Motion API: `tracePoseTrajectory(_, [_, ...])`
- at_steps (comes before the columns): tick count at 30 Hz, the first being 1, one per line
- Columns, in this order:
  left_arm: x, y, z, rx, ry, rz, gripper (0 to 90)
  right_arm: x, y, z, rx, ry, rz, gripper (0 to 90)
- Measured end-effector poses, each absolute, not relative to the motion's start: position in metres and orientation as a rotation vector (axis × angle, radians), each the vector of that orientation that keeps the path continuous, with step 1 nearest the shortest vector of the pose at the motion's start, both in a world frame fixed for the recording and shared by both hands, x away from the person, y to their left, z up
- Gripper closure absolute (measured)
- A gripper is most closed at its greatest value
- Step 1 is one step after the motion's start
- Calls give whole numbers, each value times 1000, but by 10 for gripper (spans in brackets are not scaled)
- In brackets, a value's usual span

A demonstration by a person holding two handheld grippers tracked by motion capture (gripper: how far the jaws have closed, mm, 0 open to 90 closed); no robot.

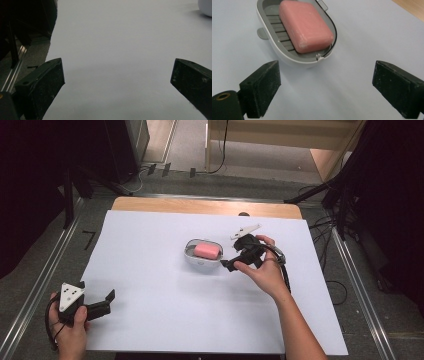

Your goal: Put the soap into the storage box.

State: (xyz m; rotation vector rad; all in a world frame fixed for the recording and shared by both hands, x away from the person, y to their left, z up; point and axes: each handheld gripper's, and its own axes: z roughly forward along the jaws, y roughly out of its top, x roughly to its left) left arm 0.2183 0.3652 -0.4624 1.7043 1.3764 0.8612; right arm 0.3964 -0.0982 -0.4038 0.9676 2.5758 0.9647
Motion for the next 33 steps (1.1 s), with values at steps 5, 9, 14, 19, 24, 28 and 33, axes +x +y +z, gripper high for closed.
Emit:
tracePoseTrajectory(5, [218,365,-462,1706,1378,863,0,389,-111,-409,1019,2546,952,32])
tracePoseTrajectory(9, [218,365,-462,1708,1379,864,0,385,-119,-411,1043,2532,942,30])
tracePoseTrajectory(14, [218,365,-462,1708,1378,865,0,380,-131,-415,1083,2507,943,30])
tracePoseTrajectory(19, [219,365,-462,1708,1381,864,0,374,-146,-421,1114,2482,952,30])
tracePoseTrajectory(24, [219,365,-463,1709,1381,864,0,368,-158,-425,1157,2463,955,30])
tracePoseTrajectory(28, [219,365,-462,1709,1381,863,0,364,-166,-428,1177,2455,954,30])
tracePoseTrajectory(33, [219,364,-463,1706,1381,863,0,356,-182,-431,1214,2422,975,30])
